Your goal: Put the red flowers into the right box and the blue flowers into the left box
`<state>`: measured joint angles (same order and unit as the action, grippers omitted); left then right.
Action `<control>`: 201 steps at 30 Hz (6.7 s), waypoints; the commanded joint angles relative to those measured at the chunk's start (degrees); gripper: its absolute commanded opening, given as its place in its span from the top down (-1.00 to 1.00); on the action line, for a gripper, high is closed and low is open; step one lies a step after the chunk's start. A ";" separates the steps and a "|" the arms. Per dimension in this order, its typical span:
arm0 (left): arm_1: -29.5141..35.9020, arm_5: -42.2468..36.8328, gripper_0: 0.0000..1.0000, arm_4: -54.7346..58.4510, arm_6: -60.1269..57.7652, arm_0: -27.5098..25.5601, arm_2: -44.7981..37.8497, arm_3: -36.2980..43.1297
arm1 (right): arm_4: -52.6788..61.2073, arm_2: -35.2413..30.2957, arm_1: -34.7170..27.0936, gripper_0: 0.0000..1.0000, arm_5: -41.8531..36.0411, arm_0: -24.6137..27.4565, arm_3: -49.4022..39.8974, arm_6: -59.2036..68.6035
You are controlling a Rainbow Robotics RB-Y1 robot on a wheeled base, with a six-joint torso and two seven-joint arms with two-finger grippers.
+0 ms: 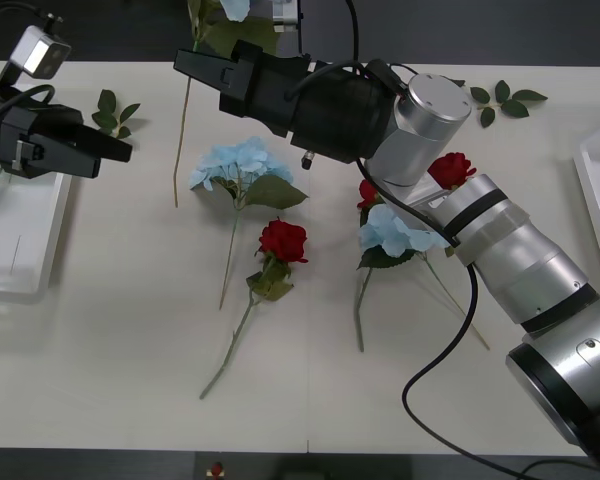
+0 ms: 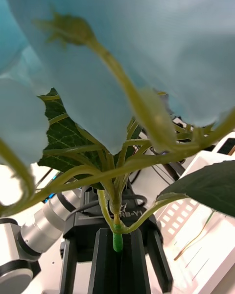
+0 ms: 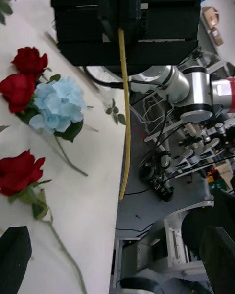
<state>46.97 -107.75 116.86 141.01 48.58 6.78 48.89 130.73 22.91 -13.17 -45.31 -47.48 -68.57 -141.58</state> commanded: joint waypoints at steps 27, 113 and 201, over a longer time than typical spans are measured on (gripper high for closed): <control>-10.40 0.79 1.00 1.79 -5.22 -0.41 -0.19 2.17 | 1.99 0.46 -0.45 1.00 -0.92 -2.18 -0.95 0.96; 15.70 19.24 1.00 -71.51 -7.06 -8.58 -21.90 7.53 | -33.35 43.62 -50.20 -1.00 -12.87 -20.11 6.78 32.42; -8.30 10.37 -1.00 -75.29 -80.98 -20.45 7.81 72.49 | -43.98 47.57 -30.60 1.00 -6.37 -15.63 25.59 23.99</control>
<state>38.18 -99.50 45.53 59.33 27.45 11.45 120.14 86.31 70.83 -43.91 -51.45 -62.44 -44.07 -115.61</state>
